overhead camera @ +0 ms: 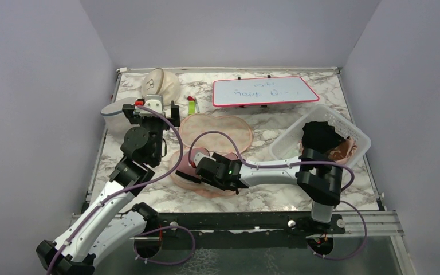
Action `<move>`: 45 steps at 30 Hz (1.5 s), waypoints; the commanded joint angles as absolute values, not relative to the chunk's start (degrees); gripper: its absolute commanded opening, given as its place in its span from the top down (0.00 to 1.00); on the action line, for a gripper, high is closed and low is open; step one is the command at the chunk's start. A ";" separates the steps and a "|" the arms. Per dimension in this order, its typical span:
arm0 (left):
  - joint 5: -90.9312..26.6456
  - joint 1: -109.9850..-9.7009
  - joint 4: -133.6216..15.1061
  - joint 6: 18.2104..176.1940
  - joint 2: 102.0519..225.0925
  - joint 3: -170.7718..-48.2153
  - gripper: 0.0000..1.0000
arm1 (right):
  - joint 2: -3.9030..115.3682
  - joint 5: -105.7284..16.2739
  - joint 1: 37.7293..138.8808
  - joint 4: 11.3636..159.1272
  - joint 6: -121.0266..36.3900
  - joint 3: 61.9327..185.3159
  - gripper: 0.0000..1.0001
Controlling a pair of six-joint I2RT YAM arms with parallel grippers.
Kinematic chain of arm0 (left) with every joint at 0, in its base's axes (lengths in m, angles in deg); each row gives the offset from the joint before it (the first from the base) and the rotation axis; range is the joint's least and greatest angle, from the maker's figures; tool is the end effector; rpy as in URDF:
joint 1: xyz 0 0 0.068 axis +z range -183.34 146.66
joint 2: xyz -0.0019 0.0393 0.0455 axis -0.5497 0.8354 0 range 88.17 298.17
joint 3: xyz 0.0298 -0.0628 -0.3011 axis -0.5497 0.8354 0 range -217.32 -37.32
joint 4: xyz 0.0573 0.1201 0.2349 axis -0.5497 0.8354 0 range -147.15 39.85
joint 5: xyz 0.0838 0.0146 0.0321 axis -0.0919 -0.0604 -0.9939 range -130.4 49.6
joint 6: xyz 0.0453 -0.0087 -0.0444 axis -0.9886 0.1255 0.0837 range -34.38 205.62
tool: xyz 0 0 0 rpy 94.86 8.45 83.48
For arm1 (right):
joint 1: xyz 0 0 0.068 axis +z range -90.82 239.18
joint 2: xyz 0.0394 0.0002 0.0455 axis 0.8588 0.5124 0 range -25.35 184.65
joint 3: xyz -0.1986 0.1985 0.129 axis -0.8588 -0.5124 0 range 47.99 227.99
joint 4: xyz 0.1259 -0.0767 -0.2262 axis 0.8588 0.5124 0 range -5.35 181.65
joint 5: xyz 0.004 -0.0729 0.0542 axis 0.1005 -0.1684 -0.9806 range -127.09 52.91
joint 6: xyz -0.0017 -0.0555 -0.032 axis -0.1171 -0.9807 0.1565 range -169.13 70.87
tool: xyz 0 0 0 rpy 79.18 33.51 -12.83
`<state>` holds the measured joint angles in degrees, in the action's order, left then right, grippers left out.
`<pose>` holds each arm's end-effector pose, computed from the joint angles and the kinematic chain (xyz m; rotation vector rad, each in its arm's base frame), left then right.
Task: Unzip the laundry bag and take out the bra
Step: Pick up the bra from the laundry bag.
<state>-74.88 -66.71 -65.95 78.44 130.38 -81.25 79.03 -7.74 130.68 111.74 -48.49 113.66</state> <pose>0.1508 -0.0657 0.4044 -0.0045 1.4199 0.0396 0.1432 0.3514 0.1862 -1.3341 2.1174 -0.2134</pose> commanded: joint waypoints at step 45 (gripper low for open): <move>-70.84 -65.78 -65.28 81.05 132.28 -82.70 0.04 | 25.95 17.60 125.43 104.98 -56.96 126.19 0.97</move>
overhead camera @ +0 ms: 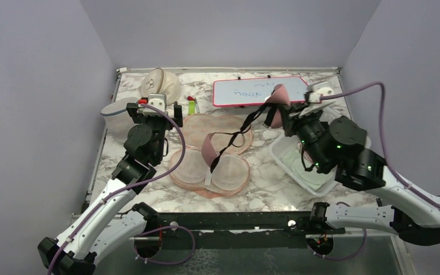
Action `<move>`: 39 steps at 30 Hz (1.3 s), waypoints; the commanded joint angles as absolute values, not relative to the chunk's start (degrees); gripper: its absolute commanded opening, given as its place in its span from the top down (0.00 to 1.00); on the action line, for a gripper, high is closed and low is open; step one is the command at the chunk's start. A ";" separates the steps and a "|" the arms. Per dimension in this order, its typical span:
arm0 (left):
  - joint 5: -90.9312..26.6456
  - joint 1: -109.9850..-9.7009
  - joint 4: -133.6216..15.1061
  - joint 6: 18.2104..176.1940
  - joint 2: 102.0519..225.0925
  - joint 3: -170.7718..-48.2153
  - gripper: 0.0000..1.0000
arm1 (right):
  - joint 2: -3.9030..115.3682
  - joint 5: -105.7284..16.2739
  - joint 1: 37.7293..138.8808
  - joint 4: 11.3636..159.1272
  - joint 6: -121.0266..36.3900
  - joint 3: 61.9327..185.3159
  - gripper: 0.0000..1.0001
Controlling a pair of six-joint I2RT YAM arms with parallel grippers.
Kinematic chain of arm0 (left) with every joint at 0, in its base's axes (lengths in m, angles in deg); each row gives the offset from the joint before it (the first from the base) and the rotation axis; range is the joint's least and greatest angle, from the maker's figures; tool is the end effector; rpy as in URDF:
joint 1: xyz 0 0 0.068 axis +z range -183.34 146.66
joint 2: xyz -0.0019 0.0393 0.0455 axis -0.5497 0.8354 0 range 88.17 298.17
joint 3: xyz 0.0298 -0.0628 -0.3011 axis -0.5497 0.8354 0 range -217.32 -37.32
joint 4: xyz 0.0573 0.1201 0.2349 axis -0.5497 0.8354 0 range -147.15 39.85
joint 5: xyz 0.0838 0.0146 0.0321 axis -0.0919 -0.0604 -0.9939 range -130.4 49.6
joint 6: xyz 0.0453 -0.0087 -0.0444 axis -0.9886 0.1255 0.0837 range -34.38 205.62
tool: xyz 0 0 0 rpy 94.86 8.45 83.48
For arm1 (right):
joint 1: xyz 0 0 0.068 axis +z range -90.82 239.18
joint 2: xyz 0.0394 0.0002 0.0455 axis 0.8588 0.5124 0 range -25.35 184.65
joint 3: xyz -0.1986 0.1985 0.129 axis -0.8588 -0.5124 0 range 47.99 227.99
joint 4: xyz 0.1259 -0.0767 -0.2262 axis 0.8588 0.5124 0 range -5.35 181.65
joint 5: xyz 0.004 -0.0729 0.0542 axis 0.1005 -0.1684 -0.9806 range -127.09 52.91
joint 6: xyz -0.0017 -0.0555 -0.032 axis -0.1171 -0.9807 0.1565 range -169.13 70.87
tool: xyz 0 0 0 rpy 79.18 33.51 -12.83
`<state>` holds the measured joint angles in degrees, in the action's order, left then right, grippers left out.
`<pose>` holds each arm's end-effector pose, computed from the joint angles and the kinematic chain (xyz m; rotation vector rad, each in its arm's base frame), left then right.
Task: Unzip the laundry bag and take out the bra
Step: Pick up the bra from the laundry bag, then place the bra in the bin.
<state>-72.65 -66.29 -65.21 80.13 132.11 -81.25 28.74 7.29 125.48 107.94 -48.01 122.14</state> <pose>0.1587 -0.0714 0.3987 0.0208 1.4520 0.0105 0.1004 0.1424 0.4948 -0.3228 1.5857 0.2799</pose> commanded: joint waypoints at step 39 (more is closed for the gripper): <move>-68.56 -65.78 -63.92 83.41 132.53 -83.43 0.04 | 38.89 10.03 102.06 111.60 -35.06 110.29 0.99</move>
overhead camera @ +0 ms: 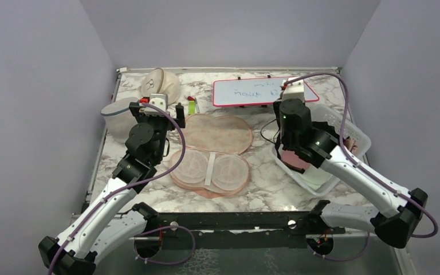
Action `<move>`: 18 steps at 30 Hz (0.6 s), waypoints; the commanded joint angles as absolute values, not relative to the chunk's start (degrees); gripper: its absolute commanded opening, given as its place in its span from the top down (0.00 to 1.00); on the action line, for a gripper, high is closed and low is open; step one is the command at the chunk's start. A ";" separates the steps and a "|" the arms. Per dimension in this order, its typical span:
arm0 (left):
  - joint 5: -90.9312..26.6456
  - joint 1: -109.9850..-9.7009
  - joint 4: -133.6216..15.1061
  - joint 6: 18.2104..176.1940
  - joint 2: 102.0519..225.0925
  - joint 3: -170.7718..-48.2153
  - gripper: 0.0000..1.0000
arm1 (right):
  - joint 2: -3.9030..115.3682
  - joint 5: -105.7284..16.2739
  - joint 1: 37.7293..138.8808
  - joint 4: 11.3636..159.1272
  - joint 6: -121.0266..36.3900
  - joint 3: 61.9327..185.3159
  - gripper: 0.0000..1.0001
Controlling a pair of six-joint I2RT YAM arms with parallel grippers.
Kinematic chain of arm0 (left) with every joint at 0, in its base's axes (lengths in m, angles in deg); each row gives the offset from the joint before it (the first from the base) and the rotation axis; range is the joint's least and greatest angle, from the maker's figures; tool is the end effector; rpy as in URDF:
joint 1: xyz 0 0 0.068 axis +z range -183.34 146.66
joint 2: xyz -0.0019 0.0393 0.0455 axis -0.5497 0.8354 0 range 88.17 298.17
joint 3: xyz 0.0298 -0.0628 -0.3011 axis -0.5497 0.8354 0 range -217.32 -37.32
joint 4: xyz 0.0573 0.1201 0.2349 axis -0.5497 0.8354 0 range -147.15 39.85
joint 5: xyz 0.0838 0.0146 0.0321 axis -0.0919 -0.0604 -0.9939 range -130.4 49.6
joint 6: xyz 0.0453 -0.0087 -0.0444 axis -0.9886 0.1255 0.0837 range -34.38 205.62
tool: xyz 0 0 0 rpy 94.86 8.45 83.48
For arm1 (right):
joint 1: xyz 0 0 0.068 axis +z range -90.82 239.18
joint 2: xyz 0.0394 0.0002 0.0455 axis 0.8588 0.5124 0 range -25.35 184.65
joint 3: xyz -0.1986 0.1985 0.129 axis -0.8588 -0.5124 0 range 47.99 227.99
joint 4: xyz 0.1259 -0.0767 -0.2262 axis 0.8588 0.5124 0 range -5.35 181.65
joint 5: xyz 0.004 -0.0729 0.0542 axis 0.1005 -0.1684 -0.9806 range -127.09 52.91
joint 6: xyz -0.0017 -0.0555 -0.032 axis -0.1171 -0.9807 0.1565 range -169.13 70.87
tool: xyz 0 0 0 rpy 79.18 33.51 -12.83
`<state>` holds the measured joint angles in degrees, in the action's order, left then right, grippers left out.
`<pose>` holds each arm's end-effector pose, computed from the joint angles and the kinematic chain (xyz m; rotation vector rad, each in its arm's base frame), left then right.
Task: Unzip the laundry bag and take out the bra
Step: Place the bra in the bin.
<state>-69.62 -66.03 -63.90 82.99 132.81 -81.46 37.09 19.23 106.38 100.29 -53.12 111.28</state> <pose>0.1619 -0.0752 0.3957 0.0375 1.4755 -0.0532 0.1879 0.1422 0.4184 -0.0959 1.7220 -0.3412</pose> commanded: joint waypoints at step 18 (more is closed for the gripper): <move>-67.92 -65.78 -63.90 83.60 132.02 -83.40 0.04 | 20.60 29.58 97.32 149.85 14.01 103.59 0.95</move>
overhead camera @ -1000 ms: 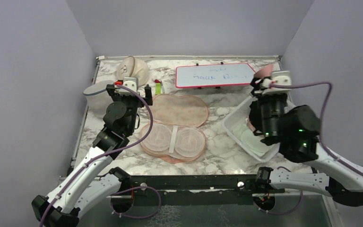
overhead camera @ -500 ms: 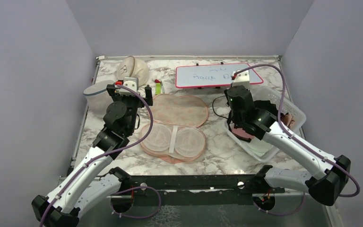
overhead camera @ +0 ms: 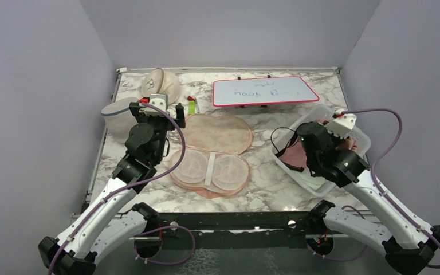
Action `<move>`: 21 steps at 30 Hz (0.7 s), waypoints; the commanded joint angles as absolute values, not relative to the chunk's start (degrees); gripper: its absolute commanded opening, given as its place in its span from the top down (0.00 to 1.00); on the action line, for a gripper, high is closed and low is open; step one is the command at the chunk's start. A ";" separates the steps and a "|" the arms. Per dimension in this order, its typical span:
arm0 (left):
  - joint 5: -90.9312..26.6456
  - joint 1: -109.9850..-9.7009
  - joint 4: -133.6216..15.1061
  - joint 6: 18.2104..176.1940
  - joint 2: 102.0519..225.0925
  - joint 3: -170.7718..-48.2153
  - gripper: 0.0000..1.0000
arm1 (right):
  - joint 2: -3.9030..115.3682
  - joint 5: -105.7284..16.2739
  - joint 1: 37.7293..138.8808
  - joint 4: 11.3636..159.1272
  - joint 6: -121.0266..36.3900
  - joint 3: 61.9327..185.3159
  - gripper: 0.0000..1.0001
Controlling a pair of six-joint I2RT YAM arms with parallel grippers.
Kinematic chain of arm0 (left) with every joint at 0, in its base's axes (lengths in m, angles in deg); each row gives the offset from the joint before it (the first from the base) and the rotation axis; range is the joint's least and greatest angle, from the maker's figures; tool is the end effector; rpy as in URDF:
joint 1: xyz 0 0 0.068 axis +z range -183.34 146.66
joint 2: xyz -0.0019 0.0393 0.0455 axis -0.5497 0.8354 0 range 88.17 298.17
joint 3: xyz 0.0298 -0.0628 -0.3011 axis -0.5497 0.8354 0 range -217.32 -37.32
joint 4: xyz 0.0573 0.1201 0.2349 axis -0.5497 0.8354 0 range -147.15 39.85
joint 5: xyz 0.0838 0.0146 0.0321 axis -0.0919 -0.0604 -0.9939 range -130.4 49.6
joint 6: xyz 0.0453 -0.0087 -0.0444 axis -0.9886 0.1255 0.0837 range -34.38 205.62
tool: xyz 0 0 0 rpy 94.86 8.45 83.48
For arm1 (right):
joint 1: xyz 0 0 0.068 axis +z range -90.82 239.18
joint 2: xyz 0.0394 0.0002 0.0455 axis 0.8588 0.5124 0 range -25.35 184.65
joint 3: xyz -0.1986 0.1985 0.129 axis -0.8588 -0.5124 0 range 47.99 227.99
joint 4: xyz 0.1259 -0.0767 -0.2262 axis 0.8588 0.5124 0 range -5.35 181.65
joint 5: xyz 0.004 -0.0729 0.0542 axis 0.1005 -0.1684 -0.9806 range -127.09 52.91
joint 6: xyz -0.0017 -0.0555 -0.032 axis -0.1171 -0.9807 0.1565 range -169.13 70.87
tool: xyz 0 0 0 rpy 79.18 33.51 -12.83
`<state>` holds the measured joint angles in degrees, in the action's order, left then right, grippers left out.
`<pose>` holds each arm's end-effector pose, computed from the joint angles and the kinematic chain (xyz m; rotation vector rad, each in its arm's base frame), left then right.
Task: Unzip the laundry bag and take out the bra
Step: Place the bra in the bin.
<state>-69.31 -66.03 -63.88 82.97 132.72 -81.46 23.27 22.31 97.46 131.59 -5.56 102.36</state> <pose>0.1615 -0.0752 0.3959 0.0417 1.4740 -0.0573 0.1382 0.0547 0.3593 0.5665 1.8350 -0.2485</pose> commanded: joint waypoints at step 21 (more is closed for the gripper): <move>-67.88 -65.78 -63.74 83.60 133.51 -83.29 0.04 | 27.70 20.27 95.96 131.29 18.03 87.06 0.42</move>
<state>-68.96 -66.03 -63.57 83.34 133.62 -81.46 27.34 19.18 97.02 133.51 15.09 86.56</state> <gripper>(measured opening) 0.960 0.521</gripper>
